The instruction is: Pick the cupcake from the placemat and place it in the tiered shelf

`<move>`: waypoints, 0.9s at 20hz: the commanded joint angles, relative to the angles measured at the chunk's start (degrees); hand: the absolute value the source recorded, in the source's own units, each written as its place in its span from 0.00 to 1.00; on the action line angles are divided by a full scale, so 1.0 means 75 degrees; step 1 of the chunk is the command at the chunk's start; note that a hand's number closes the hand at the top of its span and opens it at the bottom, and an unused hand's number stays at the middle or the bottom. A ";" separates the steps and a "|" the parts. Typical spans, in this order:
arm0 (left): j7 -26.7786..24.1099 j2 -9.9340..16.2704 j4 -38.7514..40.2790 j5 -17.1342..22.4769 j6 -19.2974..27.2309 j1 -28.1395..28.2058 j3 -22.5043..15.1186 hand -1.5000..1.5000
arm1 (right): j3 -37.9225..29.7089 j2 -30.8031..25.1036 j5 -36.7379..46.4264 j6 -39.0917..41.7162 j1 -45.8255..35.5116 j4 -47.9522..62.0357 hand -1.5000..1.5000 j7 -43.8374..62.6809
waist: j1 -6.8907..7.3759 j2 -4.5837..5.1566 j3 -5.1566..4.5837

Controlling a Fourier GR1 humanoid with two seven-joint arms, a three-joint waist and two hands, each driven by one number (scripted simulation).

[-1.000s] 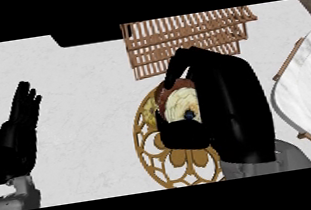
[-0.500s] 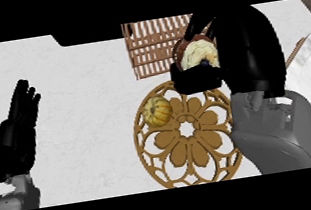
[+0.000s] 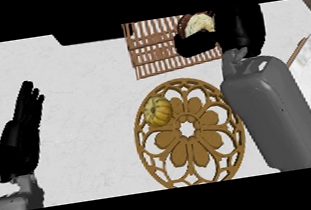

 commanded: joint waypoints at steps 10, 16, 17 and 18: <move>0.0149 -0.0094 -0.0211 -0.0116 0.0013 -0.0176 0.0043 0.50 | -0.1186 -0.0577 -0.0446 -0.1436 -0.1386 0.3493 1.00 -0.2213 | 0.0030 0.0007 0.0001; -0.0501 -0.0280 -0.0013 -0.0086 -0.0148 0.0367 -0.0020 0.50 | -0.1767 0.0079 -0.0928 -0.2967 -0.1278 0.4628 0.00 -0.2681 | 0.0075 0.0024 0.0001; 0.0401 -0.0069 -0.0811 -0.0026 -0.0181 0.0359 -0.0056 0.50 | -0.2117 -0.0103 -0.1231 -0.2793 -0.2078 0.5306 0.00 -0.2806 | 0.0225 0.0046 0.0006; 0.0360 -0.0100 -0.0137 -0.0074 0.0026 -0.0330 0.0158 0.50 | -0.2065 -0.0067 -0.1413 -0.2474 -0.1967 0.5288 0.00 -0.2876 | 0.0085 0.0036 0.0004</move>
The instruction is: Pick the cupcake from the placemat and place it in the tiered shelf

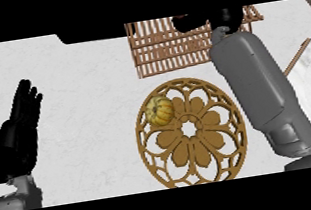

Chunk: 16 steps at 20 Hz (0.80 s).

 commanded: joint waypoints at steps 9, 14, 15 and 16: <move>0.0002 -0.0099 0.0066 -0.0181 0.0021 -0.0036 -0.0039 0.50 | -0.0833 -0.0112 -0.1281 -0.0486 -0.0707 0.1887 0.00 -0.2059 | -0.0023 -0.0009 0.0000; -0.0361 -0.0177 0.0226 -0.0100 0.0028 0.0118 0.0103 0.50 | -0.1137 -0.0226 -0.1876 -0.0433 -0.0881 0.0987 0.00 -0.2115 | -0.0111 -0.0041 -0.0002; 0.0236 0.0052 -0.0275 -0.0023 -0.0094 0.0058 0.0136 0.50 | -0.1308 -0.0359 -0.2035 -0.0453 -0.1012 0.1124 0.00 -0.2191 | -0.0062 -0.0036 0.0001; -0.0372 -0.0035 0.0357 -0.0004 -0.0104 0.0056 0.0243 0.50 | -0.1360 -0.0663 -0.2119 -0.0205 -0.1078 0.0712 0.00 -0.2038 | -0.0151 -0.0048 -0.0003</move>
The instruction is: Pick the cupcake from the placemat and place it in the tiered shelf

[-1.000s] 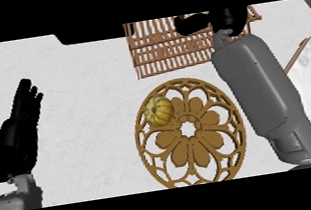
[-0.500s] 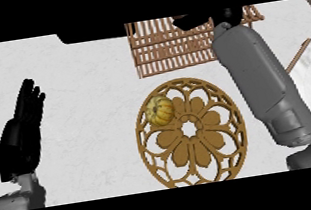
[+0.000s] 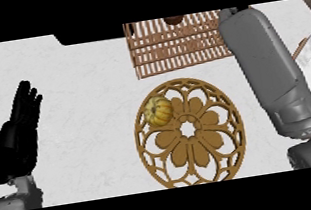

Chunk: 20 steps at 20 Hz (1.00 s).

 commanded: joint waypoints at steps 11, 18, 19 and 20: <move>-0.0108 -0.0018 -0.0006 0.0096 -0.0079 0.0203 0.0164 0.50 | -0.0502 -0.1671 -0.0724 0.1251 0.1712 -0.3606 0.00 0.2443 | -0.0325 -0.0100 -0.0005; -0.0226 -0.0166 -0.0275 -0.0094 0.0039 0.0510 0.0044 0.50 | -0.1197 -0.2469 -0.2248 0.2859 0.3580 -0.6000 0.00 0.2857 | -0.0224 -0.0076 -0.0001; -0.0274 -0.0122 0.0240 -0.0181 0.0028 0.0052 0.0028 0.50 | -0.1505 -0.2636 -0.2649 0.3089 0.3993 -0.5899 0.00 0.2253 | -0.0260 -0.0051 0.0001; 0.0029 -0.0364 0.0036 -0.0401 0.0368 -0.0019 -0.0160 0.50 | -0.1470 -0.2429 -0.2720 0.3019 0.4277 -0.6381 0.00 0.2515 | -0.0225 -0.0053 0.0001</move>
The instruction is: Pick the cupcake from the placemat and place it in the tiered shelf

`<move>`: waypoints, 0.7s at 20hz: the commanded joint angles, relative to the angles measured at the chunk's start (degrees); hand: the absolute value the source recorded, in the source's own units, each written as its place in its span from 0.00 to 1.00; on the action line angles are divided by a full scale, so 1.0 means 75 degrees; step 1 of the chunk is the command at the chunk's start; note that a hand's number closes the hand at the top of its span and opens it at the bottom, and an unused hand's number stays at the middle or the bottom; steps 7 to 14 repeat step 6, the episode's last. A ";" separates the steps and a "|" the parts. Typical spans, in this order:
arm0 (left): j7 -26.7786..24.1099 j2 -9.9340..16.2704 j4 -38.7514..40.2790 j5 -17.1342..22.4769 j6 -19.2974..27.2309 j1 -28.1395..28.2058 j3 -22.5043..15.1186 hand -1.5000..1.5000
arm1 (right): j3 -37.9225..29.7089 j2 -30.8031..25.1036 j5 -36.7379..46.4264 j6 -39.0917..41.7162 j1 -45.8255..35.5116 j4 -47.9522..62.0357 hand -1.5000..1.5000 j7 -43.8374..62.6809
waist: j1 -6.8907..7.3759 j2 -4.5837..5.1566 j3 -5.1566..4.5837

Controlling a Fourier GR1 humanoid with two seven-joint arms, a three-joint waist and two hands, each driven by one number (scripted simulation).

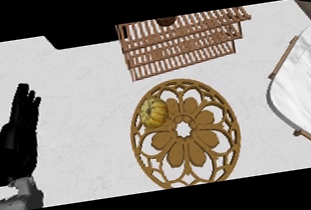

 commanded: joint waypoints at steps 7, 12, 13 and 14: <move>-0.0125 -0.0240 0.0084 -0.0140 0.0019 0.0022 -0.0190 0.50 | -0.0617 -0.0397 -0.1461 0.0901 0.1753 -0.2052 0.00 0.0312 | 0.0137 0.0040 0.0000; -0.0125 -0.0240 0.0084 -0.0140 0.0019 0.0022 -0.0190 0.50 | -0.0617 -0.0397 -0.1461 0.0901 0.1753 -0.2052 0.00 0.0312 | 0.0137 0.0040 0.0000; -0.0125 -0.0240 0.0084 -0.0140 0.0019 0.0022 -0.0190 0.50 | -0.0617 -0.0397 -0.1461 0.0901 0.1753 -0.2052 0.00 0.0312 | 0.0137 0.0040 0.0000; -0.0125 -0.0240 0.0084 -0.0140 0.0019 0.0022 -0.0190 0.50 | -0.0617 -0.0397 -0.1461 0.0901 0.1753 -0.2052 0.00 0.0312 | 0.0137 0.0040 0.0000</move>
